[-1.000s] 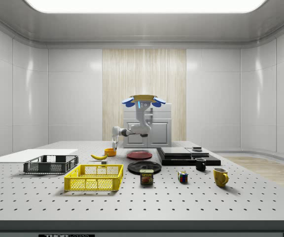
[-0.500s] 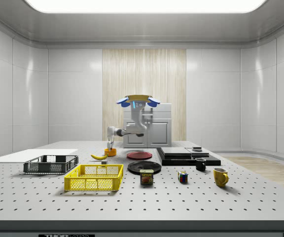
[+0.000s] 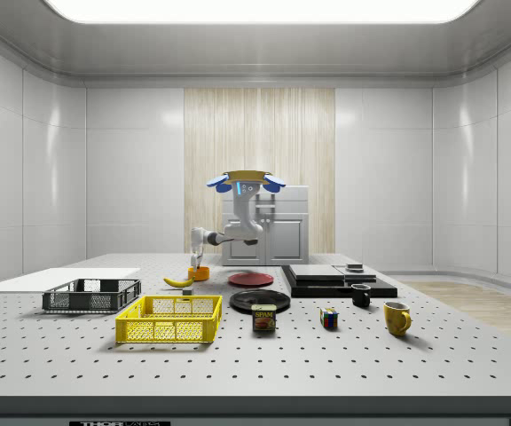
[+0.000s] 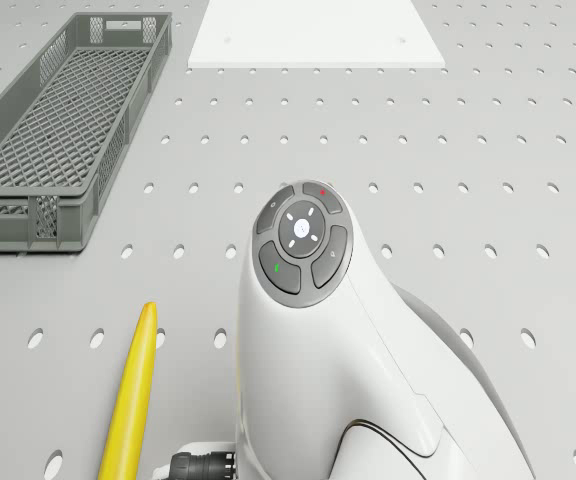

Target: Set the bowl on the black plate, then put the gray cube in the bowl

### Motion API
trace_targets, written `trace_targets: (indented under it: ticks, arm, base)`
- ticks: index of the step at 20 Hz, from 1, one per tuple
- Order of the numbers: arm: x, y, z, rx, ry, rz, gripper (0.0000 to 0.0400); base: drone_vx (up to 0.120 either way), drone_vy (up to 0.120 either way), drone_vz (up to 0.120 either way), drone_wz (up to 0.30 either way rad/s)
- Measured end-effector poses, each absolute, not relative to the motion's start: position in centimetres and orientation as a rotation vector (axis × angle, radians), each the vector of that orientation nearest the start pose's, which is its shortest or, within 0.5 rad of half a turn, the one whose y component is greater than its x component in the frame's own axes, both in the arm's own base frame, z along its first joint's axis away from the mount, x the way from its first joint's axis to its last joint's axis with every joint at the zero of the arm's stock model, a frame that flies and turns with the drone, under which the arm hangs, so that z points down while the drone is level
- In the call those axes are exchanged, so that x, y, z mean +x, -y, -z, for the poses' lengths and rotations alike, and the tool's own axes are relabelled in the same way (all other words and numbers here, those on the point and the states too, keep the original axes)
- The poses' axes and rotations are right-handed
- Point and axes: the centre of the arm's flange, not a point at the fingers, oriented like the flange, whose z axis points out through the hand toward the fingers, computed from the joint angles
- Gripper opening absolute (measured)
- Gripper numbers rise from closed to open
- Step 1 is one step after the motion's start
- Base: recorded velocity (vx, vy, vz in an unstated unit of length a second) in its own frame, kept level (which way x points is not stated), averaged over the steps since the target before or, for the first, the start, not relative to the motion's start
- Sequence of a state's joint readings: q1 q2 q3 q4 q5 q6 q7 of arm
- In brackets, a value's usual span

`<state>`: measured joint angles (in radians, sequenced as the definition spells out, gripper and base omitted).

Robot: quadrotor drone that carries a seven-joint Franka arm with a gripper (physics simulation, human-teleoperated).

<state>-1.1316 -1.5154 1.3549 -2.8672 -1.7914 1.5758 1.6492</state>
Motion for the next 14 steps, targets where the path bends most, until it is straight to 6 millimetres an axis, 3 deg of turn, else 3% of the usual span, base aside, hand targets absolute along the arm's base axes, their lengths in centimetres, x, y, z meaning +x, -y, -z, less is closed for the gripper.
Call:
trace_targets:
  ticks: [14]
  arm:
    - [30.7, -1.3, -52.2, 0.001, 0.002, -0.786, 0.04]
  base:
    - [0.0, 0.0, 0.0, 0.0]
